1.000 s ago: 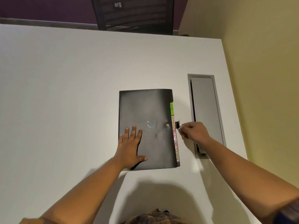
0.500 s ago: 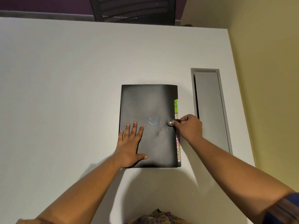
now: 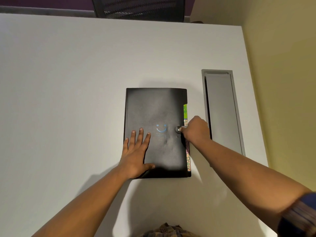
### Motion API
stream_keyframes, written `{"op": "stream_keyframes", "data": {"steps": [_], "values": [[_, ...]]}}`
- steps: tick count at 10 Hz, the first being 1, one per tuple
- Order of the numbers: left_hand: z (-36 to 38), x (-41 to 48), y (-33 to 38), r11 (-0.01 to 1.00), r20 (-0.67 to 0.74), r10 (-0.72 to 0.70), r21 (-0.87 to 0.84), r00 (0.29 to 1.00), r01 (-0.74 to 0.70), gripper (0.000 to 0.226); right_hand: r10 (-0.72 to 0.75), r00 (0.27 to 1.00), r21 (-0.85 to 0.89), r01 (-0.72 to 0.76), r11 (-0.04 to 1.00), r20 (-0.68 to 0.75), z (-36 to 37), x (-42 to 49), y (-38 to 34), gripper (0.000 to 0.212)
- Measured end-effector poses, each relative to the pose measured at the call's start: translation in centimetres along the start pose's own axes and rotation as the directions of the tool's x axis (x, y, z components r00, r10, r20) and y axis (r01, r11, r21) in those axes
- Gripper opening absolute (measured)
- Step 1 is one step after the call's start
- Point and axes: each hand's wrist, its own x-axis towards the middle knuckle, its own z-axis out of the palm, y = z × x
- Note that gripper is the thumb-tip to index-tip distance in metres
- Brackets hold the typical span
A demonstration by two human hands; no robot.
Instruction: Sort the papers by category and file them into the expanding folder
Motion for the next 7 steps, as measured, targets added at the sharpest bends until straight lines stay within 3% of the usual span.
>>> {"op": "stream_keyframes", "data": {"steps": [2, 4, 6, 7], "values": [[0.1, 0.2, -0.1, 1.000, -0.002, 0.000, -0.001, 1.000, 0.000, 0.118, -0.027, 0.999, -0.086, 0.030, 0.996, 0.032, 0.3, 0.6, -0.2, 0.033], [-0.1, -0.4, 0.0, 1.000, -0.061, 0.018, 0.002, 0.998, -0.018, 0.116, -0.162, 0.986, 0.107, 0.165, 0.980, -0.038, -0.3, -2.3, 2.1, 0.042], [-1.5, -1.8, 0.4, 0.999, -0.120, -0.010, 0.032, 0.993, 0.014, 0.108, -0.413, 0.904, -0.048, 0.410, 0.911, -0.114, 0.9, -8.8, 4.3, 0.057], [-2.0, -3.2, 0.8, 0.992, -0.227, -0.029, 0.112, 0.973, 0.056, 0.099, -0.458, 0.881, -0.103, 0.448, 0.888, -0.116, 0.6, -11.0, 4.2, 0.073]]}}
